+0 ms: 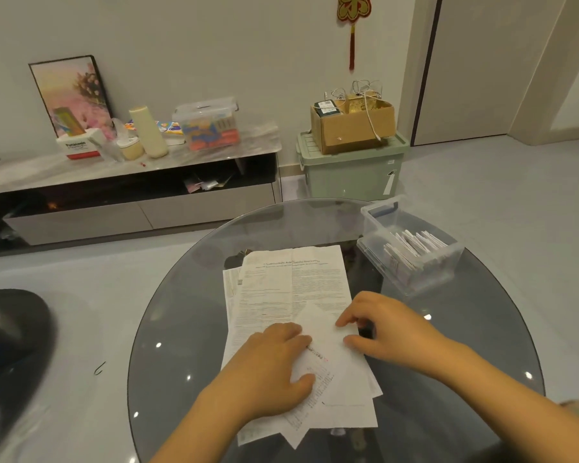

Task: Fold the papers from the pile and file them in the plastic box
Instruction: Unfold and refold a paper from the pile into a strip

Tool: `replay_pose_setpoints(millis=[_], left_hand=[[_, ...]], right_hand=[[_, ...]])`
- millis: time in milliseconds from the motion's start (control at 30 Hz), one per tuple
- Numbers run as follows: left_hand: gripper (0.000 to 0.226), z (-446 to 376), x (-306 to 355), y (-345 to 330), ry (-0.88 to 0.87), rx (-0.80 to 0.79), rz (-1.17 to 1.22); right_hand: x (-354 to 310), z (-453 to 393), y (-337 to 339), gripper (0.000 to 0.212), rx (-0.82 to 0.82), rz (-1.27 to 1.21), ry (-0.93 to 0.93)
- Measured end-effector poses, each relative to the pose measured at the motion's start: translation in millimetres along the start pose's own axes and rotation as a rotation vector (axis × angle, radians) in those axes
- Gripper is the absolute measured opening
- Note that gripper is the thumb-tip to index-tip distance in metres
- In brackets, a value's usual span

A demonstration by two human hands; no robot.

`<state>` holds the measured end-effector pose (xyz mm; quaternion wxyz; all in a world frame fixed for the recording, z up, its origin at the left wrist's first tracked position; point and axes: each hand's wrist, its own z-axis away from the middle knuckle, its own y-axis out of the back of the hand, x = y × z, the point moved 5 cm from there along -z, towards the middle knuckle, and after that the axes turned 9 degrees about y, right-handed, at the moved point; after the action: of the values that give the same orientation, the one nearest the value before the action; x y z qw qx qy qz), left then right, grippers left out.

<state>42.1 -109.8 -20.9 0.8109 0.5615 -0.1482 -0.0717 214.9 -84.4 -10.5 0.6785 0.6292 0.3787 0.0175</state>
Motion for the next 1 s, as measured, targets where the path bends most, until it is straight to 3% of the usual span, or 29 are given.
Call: replay_pose_setpoints(millis=[300,534,767,1001], left_hand=[[0.079,-22.5,-3.3,-11.3,-0.077,-0.09,0.008],[0.081,-23.7,-4.0,-14.8,0.15,-0.041,-0.13],[0.098,-15.5,-11.4,-11.0,0.161,-0.056,-0.114],[0.101,-5.0,-8.7,-4.1,0.026,-0.085,-0.044]], right_hand=[[3.3,-7.5,-17.3,0.05,-0.214,0.052,0.098],[4.5,-13.7,-18.9,0.051,-0.162,0.111,0.146],[-5.7,-8.8,-29.3,0.066,-0.283,0.041,0.183],[-9.1,-5.1,-33.9,0.051,-0.307,0.034,0.179]])
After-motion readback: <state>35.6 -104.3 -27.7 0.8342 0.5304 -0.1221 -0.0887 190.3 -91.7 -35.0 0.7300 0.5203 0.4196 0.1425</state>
